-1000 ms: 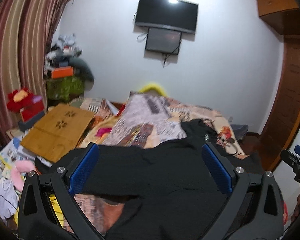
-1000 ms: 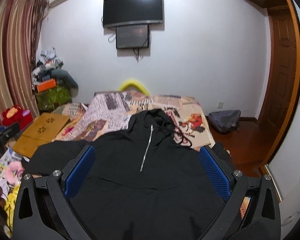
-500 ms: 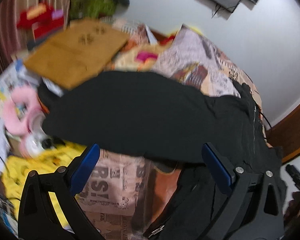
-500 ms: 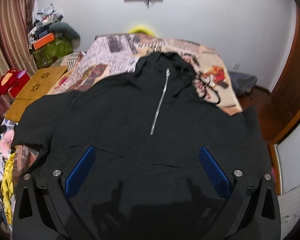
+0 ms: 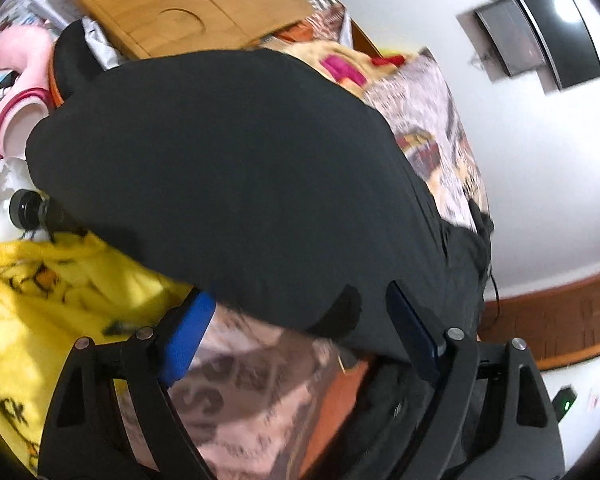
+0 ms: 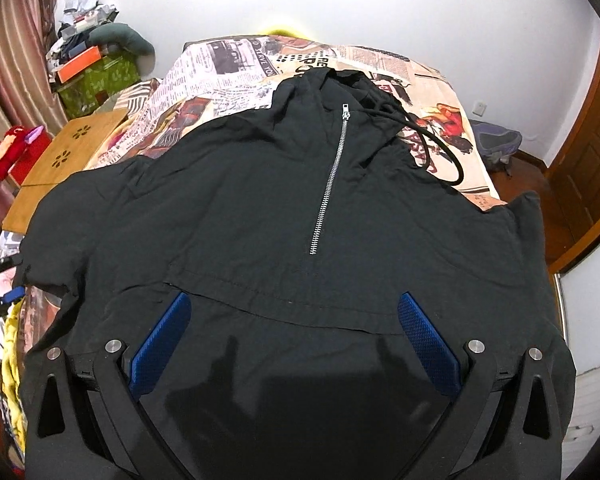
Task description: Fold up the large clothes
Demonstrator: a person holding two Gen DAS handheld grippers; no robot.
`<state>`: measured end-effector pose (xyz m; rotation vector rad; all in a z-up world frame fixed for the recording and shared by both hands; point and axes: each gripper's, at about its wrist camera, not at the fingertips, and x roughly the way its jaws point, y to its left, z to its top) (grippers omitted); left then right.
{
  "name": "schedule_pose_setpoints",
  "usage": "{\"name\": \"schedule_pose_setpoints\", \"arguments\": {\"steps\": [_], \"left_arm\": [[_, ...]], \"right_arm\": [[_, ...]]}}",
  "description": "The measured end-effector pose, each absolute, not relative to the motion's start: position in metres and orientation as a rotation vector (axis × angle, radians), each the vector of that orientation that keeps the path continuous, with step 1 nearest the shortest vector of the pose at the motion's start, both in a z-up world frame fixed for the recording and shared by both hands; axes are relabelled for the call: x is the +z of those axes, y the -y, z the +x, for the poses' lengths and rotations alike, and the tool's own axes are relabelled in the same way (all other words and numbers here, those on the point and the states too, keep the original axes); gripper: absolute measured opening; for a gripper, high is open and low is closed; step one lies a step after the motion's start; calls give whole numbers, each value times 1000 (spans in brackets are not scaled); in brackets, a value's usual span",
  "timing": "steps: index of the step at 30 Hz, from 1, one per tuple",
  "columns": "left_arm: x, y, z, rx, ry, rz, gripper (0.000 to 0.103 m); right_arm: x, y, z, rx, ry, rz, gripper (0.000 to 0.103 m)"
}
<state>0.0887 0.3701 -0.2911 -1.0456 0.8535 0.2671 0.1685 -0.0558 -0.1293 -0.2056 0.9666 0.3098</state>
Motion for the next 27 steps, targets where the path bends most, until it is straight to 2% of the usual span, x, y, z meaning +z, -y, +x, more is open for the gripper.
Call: {"name": "schedule_pose_setpoints", "arguments": {"steps": [1, 3, 7, 9, 11, 19, 27], "left_arm": [[-293, -374, 88, 279, -847, -1048, 80], [-297, -381, 91, 313, -840, -1048, 59], [-290, -383, 89, 360, -808, -1001, 42], [-277, -380, 90, 410, -793, -918, 21], [-262, -377, 93, 433, -781, -853, 14], [-179, -355, 125, 395, -654, -676, 4], [-89, -269, 176, 202, -550, -479, 3]], "right_arm": [[-129, 56, 170, 308, -967, -208, 103], [-128, 56, 172, 304, -966, -211, 103], [-125, 60, 174, 291, -958, -210, 103], [-123, 63, 175, 283, -951, -211, 103], [-121, 67, 175, 281, -949, -206, 103], [-110, 86, 173, 269, -919, -185, 103], [-102, 116, 173, 249, -895, -155, 103]]}}
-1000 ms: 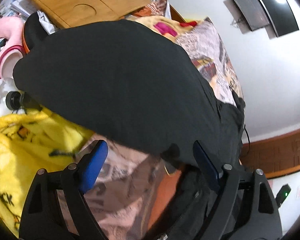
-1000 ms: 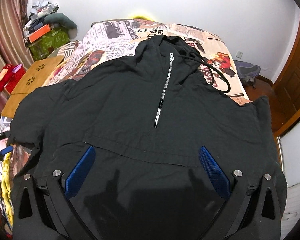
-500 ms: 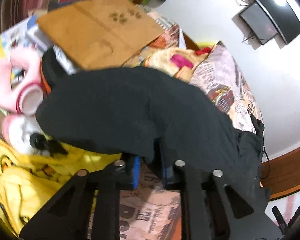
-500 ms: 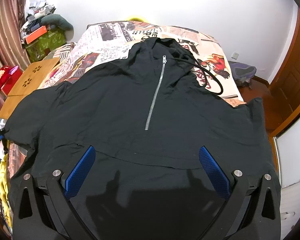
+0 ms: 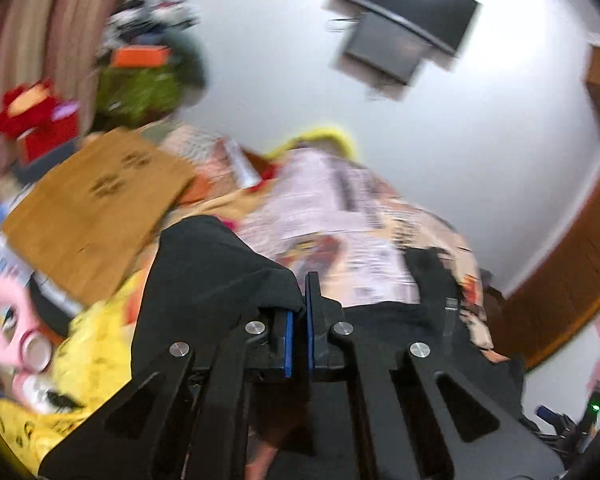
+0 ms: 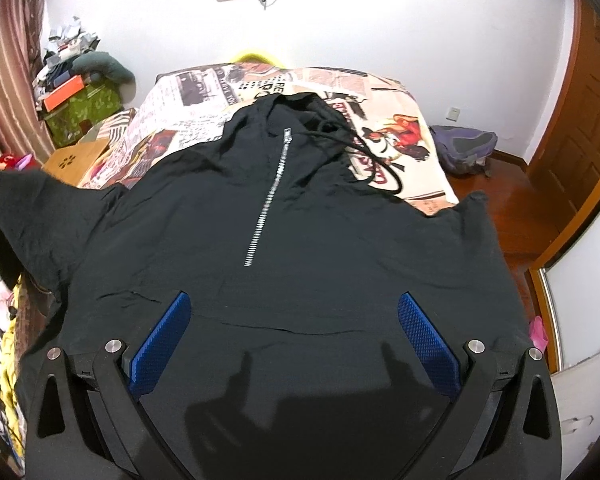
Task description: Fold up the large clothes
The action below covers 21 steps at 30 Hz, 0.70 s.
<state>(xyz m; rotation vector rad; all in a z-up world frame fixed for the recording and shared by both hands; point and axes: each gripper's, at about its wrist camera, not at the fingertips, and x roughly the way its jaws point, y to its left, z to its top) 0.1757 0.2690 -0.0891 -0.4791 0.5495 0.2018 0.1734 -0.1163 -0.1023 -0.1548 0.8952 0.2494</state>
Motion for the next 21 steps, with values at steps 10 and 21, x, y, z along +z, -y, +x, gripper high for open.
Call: {"name": "schedule_pose_setpoints", "arguments": {"steps": [10, 21], "left_arm": [[-69, -125, 238, -70, -611, -301, 3], [-170, -7, 260, -215, -940, -121, 3]], "right_arm": [[-99, 151, 174, 235, -870, -134, 103], [-111, 167, 171, 215, -897, -177, 103]]}}
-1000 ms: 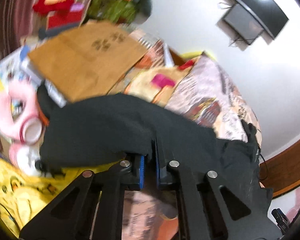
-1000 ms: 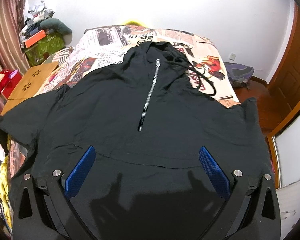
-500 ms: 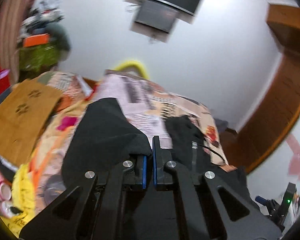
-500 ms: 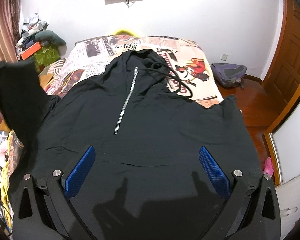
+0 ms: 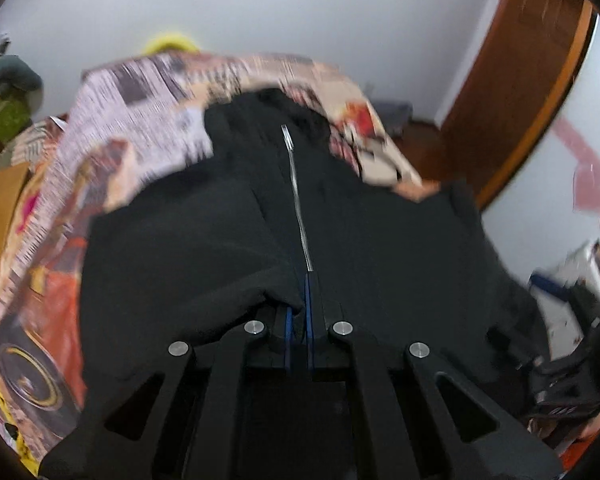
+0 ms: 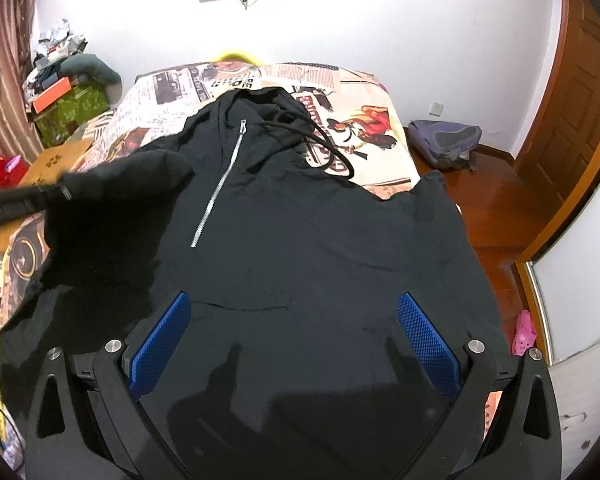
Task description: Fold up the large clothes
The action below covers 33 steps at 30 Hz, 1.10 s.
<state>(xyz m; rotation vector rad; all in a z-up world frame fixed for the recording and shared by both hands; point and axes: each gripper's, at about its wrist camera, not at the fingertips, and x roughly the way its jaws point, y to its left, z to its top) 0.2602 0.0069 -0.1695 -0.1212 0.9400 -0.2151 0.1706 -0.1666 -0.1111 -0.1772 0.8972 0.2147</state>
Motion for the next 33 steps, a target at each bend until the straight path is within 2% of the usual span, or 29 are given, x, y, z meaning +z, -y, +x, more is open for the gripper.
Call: {"name": "schedule_pose_setpoints", "arguments": {"steps": [8, 10, 12, 13, 20, 24, 33], "left_arm": [[-219, 18, 253, -262, -1101, -88, 6], [-226, 16, 249, -277, -1149, -106, 14], [-228, 14, 244, -272, -1182, -109, 36], [-226, 13, 243, -270, -1178, -105, 39], [-187, -20, 217, -248, -1067, -104, 42], [-158, -55, 203, -165, -963, -117, 58], [-120, -139, 167, 23, -791, -116, 82]], "right_arm": [[-113, 164, 166, 222, -905, -200, 103], [-112, 162, 166, 223, -904, -204, 103], [-110, 159, 165, 227, -897, -210, 103], [-109, 158, 165, 229, -893, -214, 103], [-98, 139, 167, 255, -860, -244, 103], [-92, 117, 171, 297, -835, -275, 103], [-90, 45, 181, 445, -830, -369, 103]]}}
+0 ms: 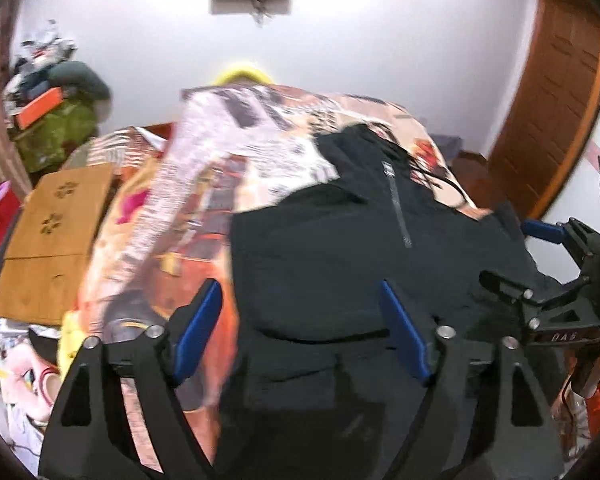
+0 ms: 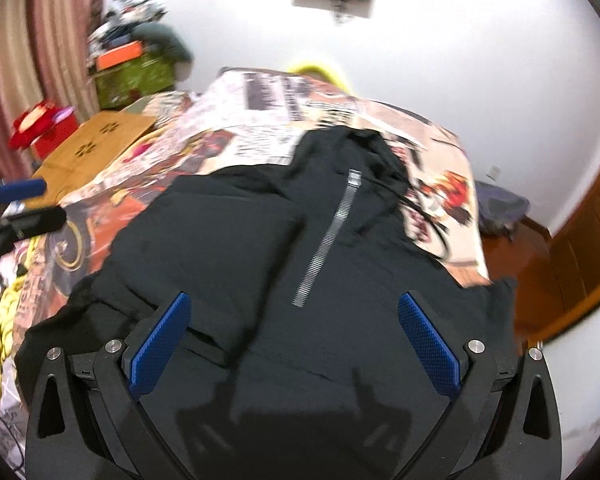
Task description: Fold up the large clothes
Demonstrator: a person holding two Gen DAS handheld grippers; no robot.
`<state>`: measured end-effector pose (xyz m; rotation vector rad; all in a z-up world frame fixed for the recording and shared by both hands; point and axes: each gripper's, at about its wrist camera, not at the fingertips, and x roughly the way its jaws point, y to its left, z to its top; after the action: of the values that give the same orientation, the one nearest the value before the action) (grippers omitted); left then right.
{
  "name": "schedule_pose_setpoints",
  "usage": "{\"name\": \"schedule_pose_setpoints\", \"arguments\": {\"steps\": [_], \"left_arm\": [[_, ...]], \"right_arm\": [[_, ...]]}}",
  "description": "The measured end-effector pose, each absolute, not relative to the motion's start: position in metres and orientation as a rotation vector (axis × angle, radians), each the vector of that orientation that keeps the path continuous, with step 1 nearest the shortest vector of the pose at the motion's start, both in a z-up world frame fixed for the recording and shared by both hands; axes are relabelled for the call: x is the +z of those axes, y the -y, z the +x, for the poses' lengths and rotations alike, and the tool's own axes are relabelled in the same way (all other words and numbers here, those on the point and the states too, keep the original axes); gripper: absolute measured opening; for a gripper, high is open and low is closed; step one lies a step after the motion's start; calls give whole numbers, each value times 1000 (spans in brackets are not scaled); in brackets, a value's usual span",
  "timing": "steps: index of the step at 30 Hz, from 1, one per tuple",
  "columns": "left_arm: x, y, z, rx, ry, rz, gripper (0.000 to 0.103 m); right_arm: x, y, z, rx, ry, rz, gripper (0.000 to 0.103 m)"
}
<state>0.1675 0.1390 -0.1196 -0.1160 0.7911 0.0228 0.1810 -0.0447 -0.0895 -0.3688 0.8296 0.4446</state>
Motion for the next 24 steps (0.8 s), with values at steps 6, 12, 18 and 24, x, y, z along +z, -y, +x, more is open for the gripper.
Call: {"name": "schedule_pose_setpoints", "arguments": {"steps": [6, 12, 18, 24], "left_arm": [[-131, -186, 154, 103, -799, -147, 82], [-154, -213, 143, 151, -842, -181, 82], [-174, -226, 140, 164, -881, -203, 82], [-189, -227, 139, 169, -913, -214, 82]], "right_arm": [[-115, -26, 181, 574, -859, -501, 103], [-151, -84, 187, 664, -953, -586, 102], [-185, -119, 192, 727, -1075, -601, 101], [-200, -126, 192, 702, -1065, -603, 71]]}}
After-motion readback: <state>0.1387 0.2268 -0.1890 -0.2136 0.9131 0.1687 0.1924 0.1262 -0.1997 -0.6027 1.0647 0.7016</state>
